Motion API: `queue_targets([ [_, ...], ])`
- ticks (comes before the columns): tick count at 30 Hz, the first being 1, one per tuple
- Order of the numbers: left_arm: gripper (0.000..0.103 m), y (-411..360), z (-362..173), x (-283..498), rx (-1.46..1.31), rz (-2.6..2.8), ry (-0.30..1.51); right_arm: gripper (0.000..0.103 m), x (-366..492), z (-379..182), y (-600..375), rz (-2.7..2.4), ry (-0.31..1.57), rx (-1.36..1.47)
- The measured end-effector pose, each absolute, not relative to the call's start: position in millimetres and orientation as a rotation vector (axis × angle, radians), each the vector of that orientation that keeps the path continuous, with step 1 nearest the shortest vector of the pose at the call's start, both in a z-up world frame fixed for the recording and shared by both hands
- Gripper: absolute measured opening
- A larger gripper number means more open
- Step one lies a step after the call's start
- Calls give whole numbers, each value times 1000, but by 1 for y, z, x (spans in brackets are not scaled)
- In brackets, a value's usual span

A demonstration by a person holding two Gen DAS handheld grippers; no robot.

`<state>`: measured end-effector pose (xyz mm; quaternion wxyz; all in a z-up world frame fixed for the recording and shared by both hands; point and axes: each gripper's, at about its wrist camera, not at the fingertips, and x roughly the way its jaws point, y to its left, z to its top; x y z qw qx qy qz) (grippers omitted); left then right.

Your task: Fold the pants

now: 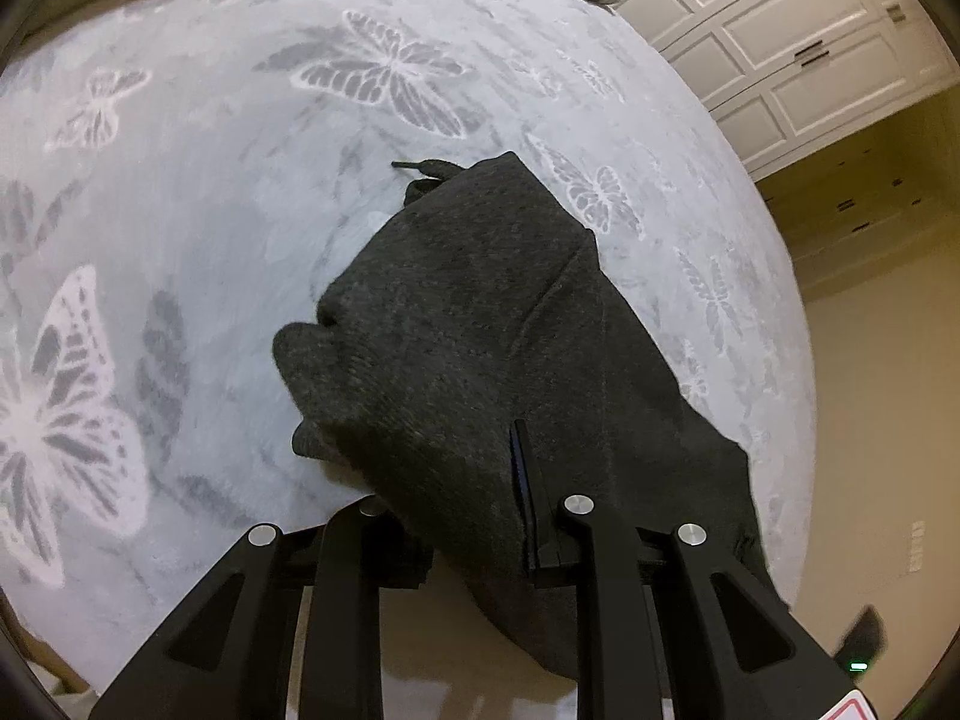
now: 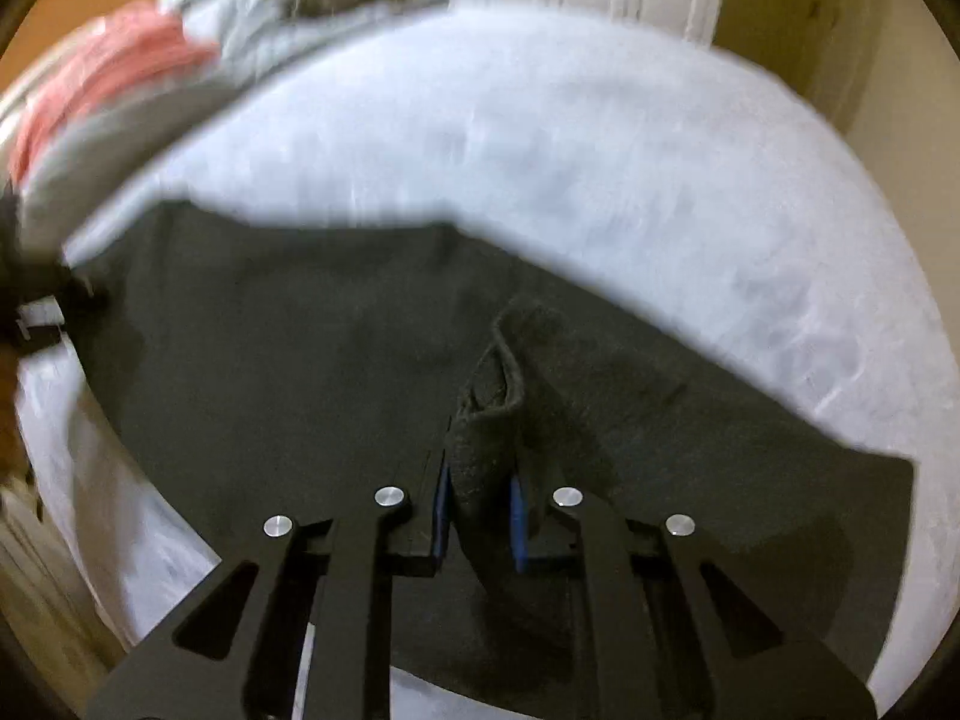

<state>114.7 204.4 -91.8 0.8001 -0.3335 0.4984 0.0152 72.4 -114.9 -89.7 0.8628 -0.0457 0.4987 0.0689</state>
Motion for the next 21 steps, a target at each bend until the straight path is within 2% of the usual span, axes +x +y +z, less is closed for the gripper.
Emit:
queue_targets([
  [3,17,200,-90,116,-691,56,1062,20,67,-100,-100,120,1010,-233],
  [8,17,193,-87,117,-634,93,1058,37,61,-88,-100,144,1001,-199],
  [10,17,189,-87,118,-605,108,1058,47,62,-95,-100,113,1008,-236],
  [11,17,188,-86,119,-593,116,1056,47,62,-99,-102,106,996,-239],
  [12,17,186,-86,119,-585,120,1054,46,60,-99,-102,108,996,-232],
  [14,17,184,-84,119,-564,128,1051,19,67,-99,-106,118,1003,-210],
  [15,17,182,-84,119,-552,133,1048,14,65,-95,-106,117,1006,-202],
  [19,18,179,-83,121,-528,145,1048,13,52,-71,-104,173,966,-151],
  [21,19,178,-84,122,-526,152,1052,14,53,-83,-97,181,1001,-184],
])
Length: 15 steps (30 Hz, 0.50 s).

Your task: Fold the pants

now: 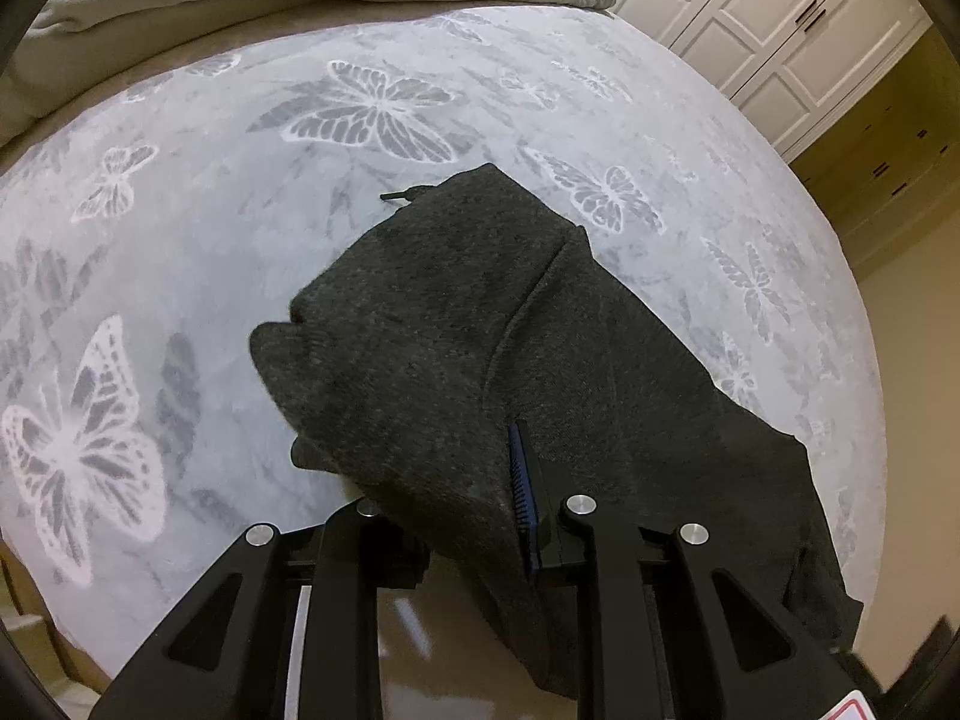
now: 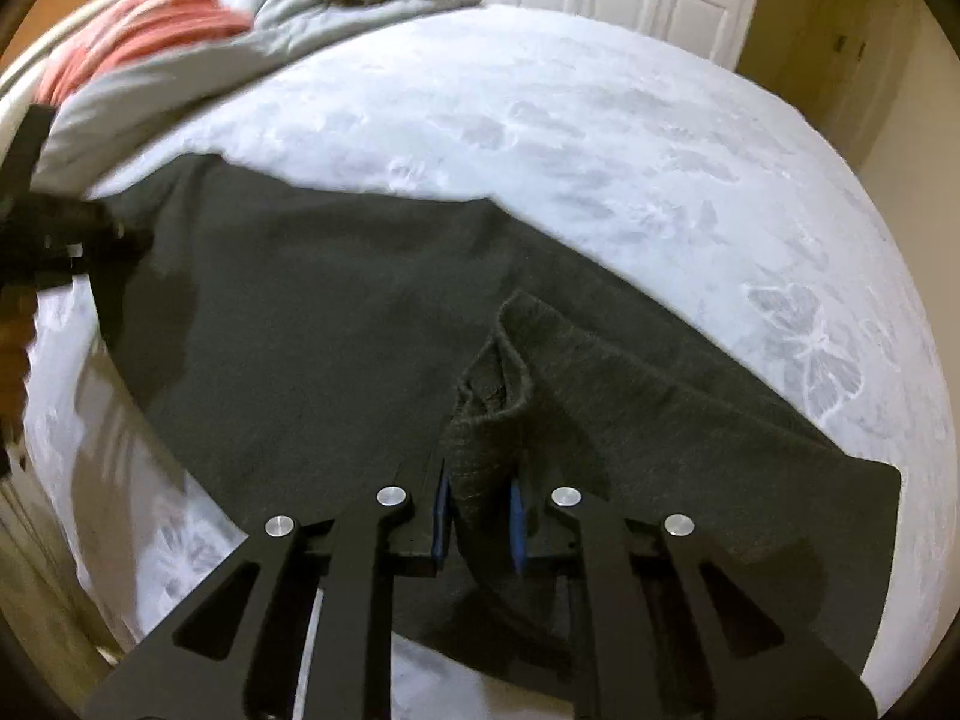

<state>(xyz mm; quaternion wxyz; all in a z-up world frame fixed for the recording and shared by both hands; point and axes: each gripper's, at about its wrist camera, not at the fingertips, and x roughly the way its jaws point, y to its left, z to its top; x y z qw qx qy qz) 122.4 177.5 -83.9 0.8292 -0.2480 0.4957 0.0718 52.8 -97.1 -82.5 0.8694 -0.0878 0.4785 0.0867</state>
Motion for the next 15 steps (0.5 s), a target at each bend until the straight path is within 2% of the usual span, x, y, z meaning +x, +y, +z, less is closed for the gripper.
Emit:
queue_targets([
  [2,22,177,-84,123,-539,160,1055,16,55,-102,-93,168,1026,-220],
  [5,23,178,-85,123,-561,169,1054,22,53,-92,-86,164,992,-263],
  [7,24,178,-86,124,-575,173,1053,40,55,-91,-93,176,1003,-198],
  [9,25,177,-86,124,-568,176,1054,50,57,-96,-99,155,1005,-187],
  [11,27,176,-86,125,-562,178,1053,52,59,-98,-102,157,996,-188],
  [12,27,175,-86,125,-561,178,1053,51,60,-100,-103,159,994,-181],
  [14,27,176,-87,126,-568,175,1056,20,62,-98,-106,146,986,-162],
  [15,27,177,-87,127,-572,173,1058,13,63,-95,-109,151,988,-133],
])
